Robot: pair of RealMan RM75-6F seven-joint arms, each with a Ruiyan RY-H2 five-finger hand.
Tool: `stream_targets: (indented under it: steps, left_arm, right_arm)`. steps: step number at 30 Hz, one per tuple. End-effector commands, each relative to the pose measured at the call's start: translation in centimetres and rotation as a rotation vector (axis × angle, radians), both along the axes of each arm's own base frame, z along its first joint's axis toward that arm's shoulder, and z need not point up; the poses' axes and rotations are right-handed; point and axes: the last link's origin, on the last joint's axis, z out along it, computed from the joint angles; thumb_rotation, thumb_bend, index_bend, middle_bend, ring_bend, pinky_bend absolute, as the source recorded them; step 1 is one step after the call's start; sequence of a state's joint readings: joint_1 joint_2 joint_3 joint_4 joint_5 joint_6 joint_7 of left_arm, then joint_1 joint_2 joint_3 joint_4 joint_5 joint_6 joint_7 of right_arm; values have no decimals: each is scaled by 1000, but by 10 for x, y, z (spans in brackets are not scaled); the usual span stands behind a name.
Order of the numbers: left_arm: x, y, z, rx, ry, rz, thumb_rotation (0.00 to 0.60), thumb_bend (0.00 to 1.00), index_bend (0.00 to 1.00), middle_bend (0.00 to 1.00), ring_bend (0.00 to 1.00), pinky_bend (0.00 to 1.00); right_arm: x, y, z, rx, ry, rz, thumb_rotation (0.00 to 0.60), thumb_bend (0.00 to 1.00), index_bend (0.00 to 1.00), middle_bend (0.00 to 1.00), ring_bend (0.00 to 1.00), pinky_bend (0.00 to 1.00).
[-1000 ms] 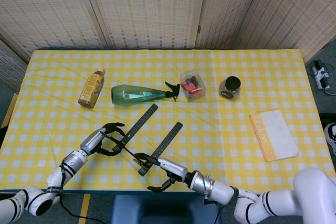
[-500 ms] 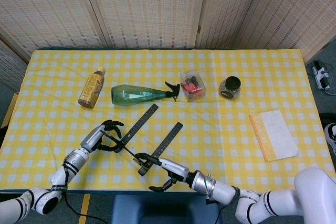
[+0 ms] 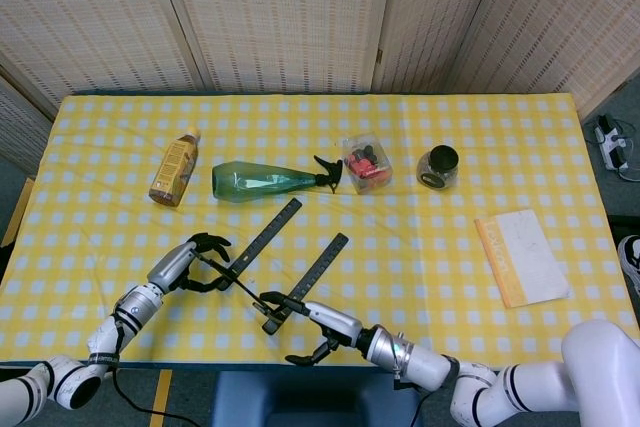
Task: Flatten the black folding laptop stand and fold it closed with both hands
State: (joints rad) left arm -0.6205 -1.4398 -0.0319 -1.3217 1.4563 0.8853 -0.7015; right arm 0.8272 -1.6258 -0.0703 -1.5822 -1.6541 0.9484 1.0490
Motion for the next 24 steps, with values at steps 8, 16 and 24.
stream_targets:
  steps: [8, 16, 24]
  left_arm:
    - [1, 1, -3, 9, -7, 0, 600, 444, 515, 263, 160, 0]
    - [1, 1, -5, 12, -5, -1, 600, 444, 556, 263, 169, 0]
    - [1, -3, -7, 15, -6, 0, 600, 450, 641, 268, 186, 0]
  right_arm:
    - [-1, -1, 0, 1, -1, -4, 600, 372, 0, 0, 0, 0]
    - [-2, -1, 0, 2, 0, -6, 600, 371, 0, 0, 0, 0]
    - [-5, -1, -1, 7, 4, -13, 600, 371, 0, 0, 0, 0]
